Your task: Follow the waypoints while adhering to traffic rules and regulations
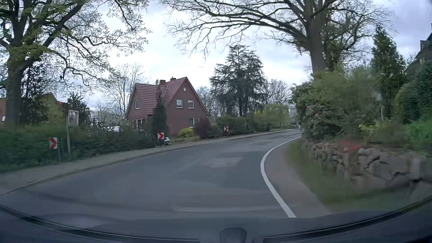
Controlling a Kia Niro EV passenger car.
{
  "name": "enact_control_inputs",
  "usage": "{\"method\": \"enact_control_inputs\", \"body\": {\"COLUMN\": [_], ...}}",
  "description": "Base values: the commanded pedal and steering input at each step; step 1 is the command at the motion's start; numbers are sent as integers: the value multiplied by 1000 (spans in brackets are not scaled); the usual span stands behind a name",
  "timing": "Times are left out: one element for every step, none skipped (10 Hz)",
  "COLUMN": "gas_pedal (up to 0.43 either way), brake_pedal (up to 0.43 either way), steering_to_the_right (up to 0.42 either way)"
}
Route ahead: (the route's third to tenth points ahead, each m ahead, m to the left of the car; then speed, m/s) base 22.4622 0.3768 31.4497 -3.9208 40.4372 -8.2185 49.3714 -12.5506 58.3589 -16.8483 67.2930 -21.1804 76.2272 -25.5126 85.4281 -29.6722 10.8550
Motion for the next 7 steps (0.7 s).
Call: {"method": "enact_control_inputs", "body": {"gas_pedal": [67,67,67,67,67,67,67], "brake_pedal": [0,0,0,0,0,0,0], "steering_to_the_right": [47,50,53,59,69,81,86]}}
